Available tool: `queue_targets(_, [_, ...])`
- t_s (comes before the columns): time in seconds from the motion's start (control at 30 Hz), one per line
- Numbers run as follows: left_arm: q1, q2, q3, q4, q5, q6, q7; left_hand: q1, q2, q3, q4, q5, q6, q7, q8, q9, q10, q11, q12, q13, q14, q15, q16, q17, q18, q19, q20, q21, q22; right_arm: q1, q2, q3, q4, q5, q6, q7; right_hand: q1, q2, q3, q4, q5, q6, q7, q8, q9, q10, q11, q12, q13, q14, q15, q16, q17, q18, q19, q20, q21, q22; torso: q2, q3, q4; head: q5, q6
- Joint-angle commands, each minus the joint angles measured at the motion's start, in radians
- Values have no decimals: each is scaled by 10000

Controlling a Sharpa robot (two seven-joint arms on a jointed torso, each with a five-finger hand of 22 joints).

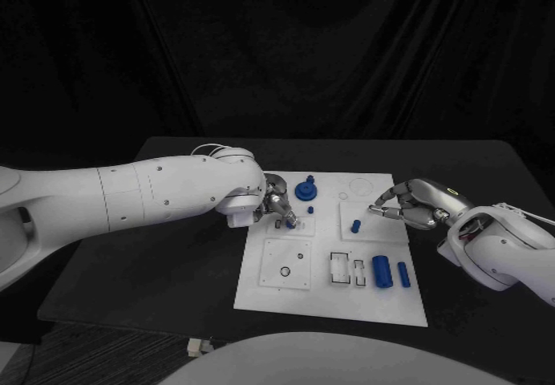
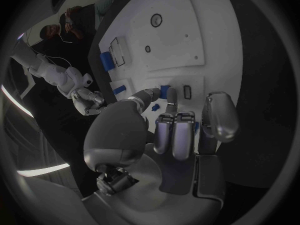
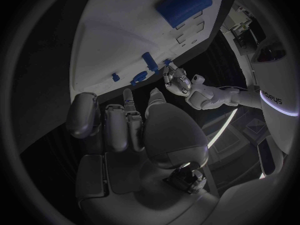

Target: Assemble the parts on the task board

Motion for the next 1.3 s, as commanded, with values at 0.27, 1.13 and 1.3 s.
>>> queue_targets(0.27, [87, 4, 6, 5, 18, 427, 268, -106, 10, 1813, -1734, 18, -101, 11, 67, 56, 1017, 51, -17, 2609, 917, 42, 6, 2354, 105, -18, 20, 36, 1588, -23, 4, 5, 0, 47, 29, -35, 54, 11, -41, 3, 39, 38, 24, -13, -9, 494, -16, -47, 596, 339, -67, -56, -17, 76, -62, 28, -60, 1489, -5, 1, -3, -1, -2])
queue_targets(1.13, [294, 370, 8, -762, 1122, 1409, -63, -104, 30, 1868, -1757, -158, -161, 11, 114, 169, 1032, 52, 12, 2622, 921, 44, 24, 2366, 102, -22, 21, 70, 1592, -23, 17, 5, -38, 51, 65, -25, 48, 19, -46, 6, 34, 37, 24, -16, -11, 489, -16, -54, 587, 335, -66, -64, -27, 77, -64, 29, -67, 1488, 2, 3, -1, -27, -2])
queue_targets(1.3, [299, 468, 8, -897, 1139, 1498, -84, -97, 35, 1878, -1764, -164, -163, 10, 116, 175, 1039, 50, 28, 2629, 922, 43, 26, 2367, 102, -23, 21, 68, 1591, -23, 21, 5, -38, 51, 66, -18, 48, 19, -46, 6, 34, 37, 24, -16, -11, 489, -16, -54, 587, 335, -66, -64, -27, 77, -64, 29, -67, 1488, -7, 2, -6, -2, -2])
